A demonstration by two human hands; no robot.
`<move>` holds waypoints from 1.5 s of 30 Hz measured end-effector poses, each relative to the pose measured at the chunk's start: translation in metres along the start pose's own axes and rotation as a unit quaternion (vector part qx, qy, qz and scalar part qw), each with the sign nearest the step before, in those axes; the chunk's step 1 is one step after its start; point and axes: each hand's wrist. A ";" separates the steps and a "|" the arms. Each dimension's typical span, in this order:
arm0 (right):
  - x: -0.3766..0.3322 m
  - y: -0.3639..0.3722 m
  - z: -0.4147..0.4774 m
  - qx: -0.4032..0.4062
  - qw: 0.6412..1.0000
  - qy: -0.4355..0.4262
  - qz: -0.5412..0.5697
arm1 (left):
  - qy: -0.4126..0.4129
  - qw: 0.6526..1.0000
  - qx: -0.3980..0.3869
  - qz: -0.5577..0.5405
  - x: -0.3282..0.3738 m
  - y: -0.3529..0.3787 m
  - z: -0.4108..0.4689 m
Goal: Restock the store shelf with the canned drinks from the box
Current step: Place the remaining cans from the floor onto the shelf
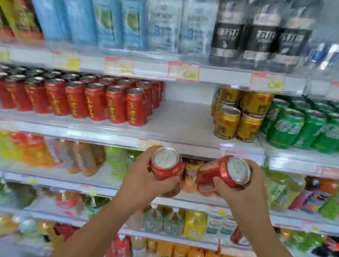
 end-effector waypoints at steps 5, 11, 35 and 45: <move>-0.030 0.077 0.041 0.009 0.999 -0.053 0.012 | -0.004 0.999 0.033 0.007 -0.032 -0.089 0.034; -0.056 0.137 0.094 -0.011 0.997 -0.067 -0.032 | 0.011 0.999 0.044 0.029 -0.045 -0.132 0.073; -0.014 0.169 0.225 -0.233 0.971 0.005 -0.054 | 0.003 0.991 0.136 0.012 -0.042 -0.102 0.118; 0.004 0.187 0.241 -0.176 0.982 -0.017 -0.059 | 0.016 0.992 0.119 0.023 -0.039 -0.108 0.120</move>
Point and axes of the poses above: each hand's wrist, its own z-axis towards the middle knuckle, its own y-axis out of the palm, x = y × z, and after that the axes turned 4 degrees about z, right-handed
